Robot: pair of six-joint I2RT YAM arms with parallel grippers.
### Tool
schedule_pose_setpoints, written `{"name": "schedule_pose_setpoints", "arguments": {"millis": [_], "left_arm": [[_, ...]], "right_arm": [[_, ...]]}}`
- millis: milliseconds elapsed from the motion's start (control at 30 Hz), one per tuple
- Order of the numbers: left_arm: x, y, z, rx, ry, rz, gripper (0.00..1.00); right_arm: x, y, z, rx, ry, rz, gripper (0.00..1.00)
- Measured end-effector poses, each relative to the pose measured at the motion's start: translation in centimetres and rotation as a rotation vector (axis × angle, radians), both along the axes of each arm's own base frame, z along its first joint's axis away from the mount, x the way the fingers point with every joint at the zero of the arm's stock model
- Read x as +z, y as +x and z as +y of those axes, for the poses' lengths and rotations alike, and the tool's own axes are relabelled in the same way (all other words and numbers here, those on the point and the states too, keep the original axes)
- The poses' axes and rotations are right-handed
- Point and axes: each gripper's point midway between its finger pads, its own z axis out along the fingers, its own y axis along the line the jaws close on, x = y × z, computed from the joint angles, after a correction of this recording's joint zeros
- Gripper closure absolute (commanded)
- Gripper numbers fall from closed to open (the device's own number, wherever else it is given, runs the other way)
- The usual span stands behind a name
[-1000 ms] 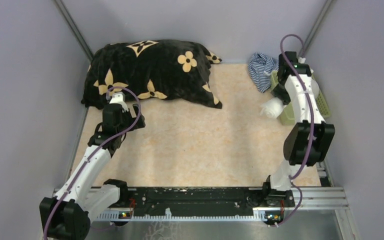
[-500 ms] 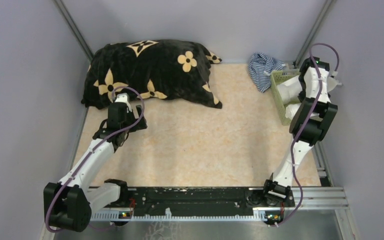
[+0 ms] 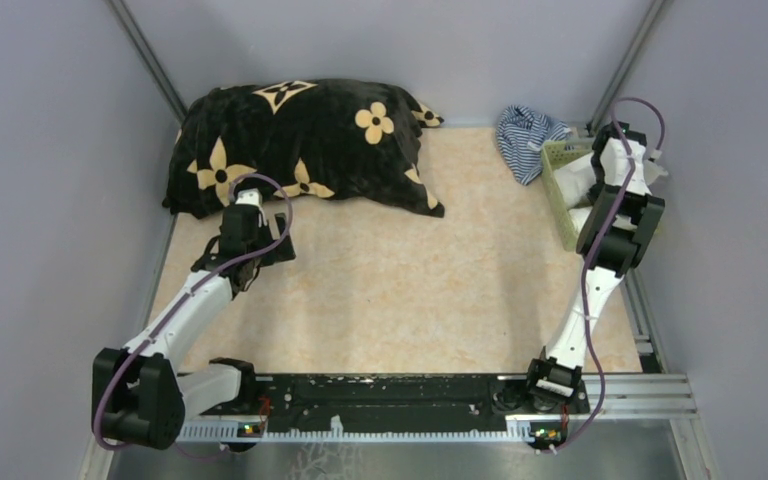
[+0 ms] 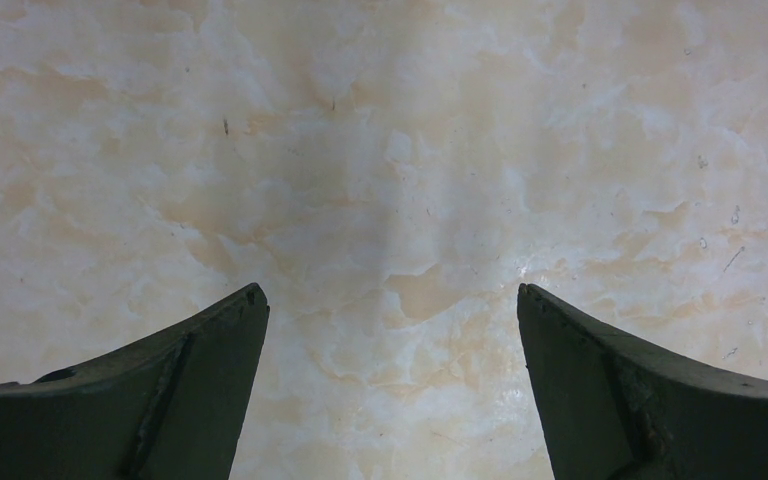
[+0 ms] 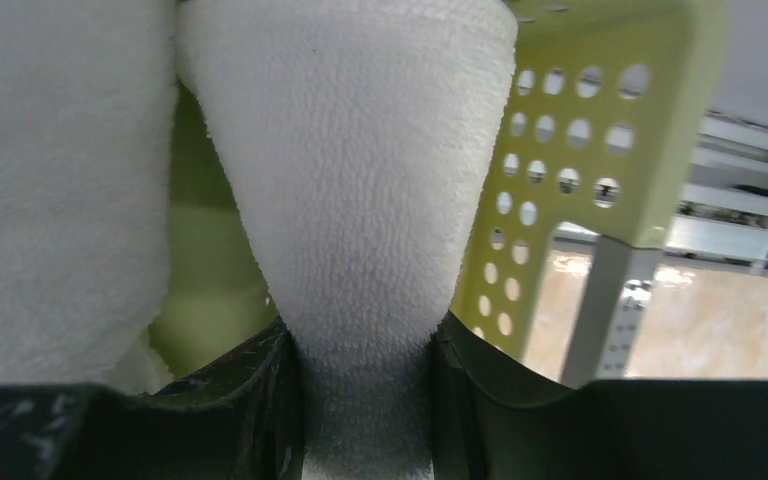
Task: Roll the towels
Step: Place the towel in the bin.
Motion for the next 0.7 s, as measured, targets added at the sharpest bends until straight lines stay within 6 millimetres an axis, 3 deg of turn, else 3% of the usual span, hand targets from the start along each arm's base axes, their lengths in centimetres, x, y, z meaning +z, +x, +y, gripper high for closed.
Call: {"name": "schedule_pose_setpoints", "arguments": {"millis": [267,467,700], "left_arm": [[-0.7,0.0,0.0,0.000,0.005,0.025,0.01],[-0.9,-0.2,0.0,0.000,0.006,0.033,0.00],[-0.9,-0.2,0.0,-0.001,0.005,0.034,0.00]], "right_arm": [[-2.7,2.0,0.8,0.070,0.056,-0.088,0.99],[-2.6,2.8,1.0,0.097,0.089,-0.146,0.66],[-2.2,2.9,1.1,0.115,0.094,-0.172,0.51]]}}
